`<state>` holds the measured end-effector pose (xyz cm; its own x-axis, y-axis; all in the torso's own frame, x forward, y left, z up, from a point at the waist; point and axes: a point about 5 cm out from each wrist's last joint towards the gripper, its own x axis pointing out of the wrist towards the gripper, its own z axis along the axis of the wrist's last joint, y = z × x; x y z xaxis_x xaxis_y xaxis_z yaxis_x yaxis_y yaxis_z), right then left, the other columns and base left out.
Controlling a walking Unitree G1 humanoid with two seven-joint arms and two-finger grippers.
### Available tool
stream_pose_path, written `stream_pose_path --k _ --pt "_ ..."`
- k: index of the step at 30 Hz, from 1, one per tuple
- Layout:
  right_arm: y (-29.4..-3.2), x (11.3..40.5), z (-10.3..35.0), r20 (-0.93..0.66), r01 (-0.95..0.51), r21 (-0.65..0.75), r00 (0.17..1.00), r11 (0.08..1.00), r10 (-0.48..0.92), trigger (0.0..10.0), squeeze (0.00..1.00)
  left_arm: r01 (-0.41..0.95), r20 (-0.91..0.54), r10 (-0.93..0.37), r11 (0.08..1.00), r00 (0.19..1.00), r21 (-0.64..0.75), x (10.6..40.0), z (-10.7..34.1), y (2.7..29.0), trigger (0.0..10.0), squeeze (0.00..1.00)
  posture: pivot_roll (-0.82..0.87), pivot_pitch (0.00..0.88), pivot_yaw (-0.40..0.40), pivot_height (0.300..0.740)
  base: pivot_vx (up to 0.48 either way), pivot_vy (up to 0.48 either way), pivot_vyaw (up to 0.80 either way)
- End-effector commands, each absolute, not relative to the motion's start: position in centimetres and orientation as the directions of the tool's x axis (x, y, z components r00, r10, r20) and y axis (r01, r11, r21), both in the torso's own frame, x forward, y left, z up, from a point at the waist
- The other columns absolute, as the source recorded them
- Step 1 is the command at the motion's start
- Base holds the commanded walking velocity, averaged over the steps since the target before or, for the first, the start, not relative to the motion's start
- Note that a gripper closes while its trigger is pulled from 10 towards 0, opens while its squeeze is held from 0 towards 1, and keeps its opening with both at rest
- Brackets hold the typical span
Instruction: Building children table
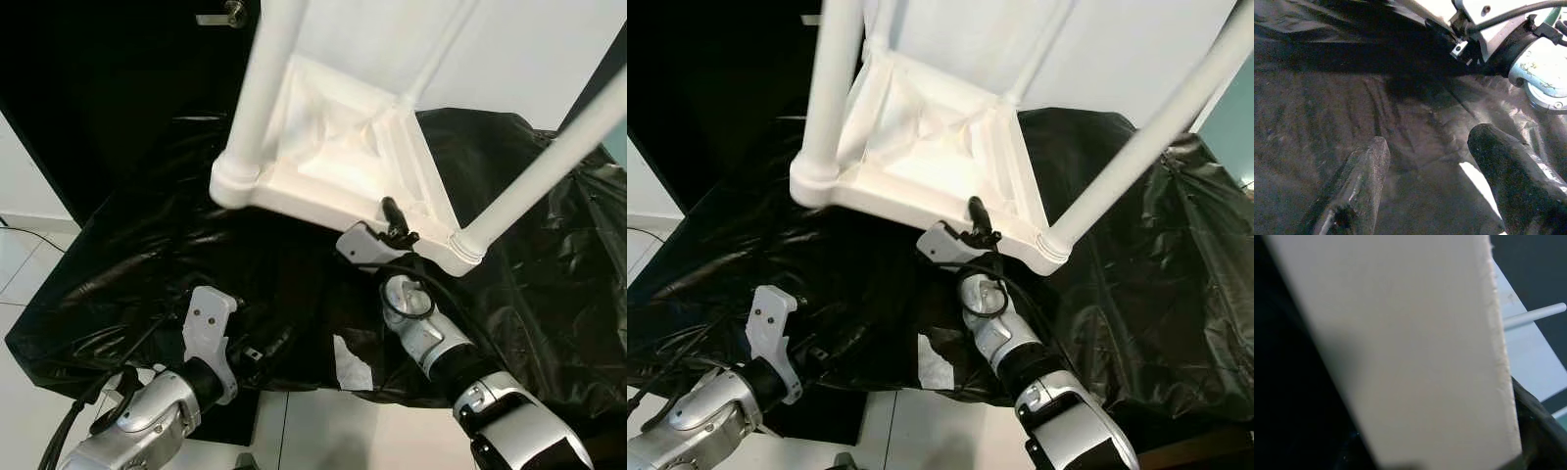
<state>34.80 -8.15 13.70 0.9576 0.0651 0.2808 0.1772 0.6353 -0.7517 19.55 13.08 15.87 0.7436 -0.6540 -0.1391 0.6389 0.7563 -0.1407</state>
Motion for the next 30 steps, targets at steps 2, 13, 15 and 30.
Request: stream_pose_path --k 2,13,15,30 --pt "-8.5 34.9 17.3 0.467 0.328 -0.602 0.884 0.728 -0.012 10.0 0.00 0.875 -0.085 -0.894 0.448 0.440 -0.182 18.2 16.0 11.8 10.0 0.00 0.04 0.000 -0.073 0.740 0.000 0.000 0.00" --pt "-7.4 33.9 19.7 0.492 0.184 -0.256 0.870 0.949 -0.036 10.0 0.00 0.876 -0.090 -0.893 0.449 0.440 -0.174 18.8 16.1 11.7 10.0 0.00 0.02 0.000 -0.043 0.740 0.000 0.000 0.00" --pt "-7.2 33.6 20.2 0.508 0.162 -0.226 0.861 0.961 -0.026 10.0 0.00 0.878 -0.090 -0.895 0.447 0.438 -0.172 18.9 16.1 11.5 10.0 0.00 0.02 0.000 -0.044 0.740 0.000 0.000 0.00" --pt "-6.1 32.2 20.4 0.498 -0.103 0.031 0.864 0.994 0.074 10.0 0.00 0.886 -0.082 -0.901 0.434 0.426 -0.166 19.2 16.2 11.0 10.0 0.00 0.02 0.000 -0.034 0.740 0.000 0.000 0.00"
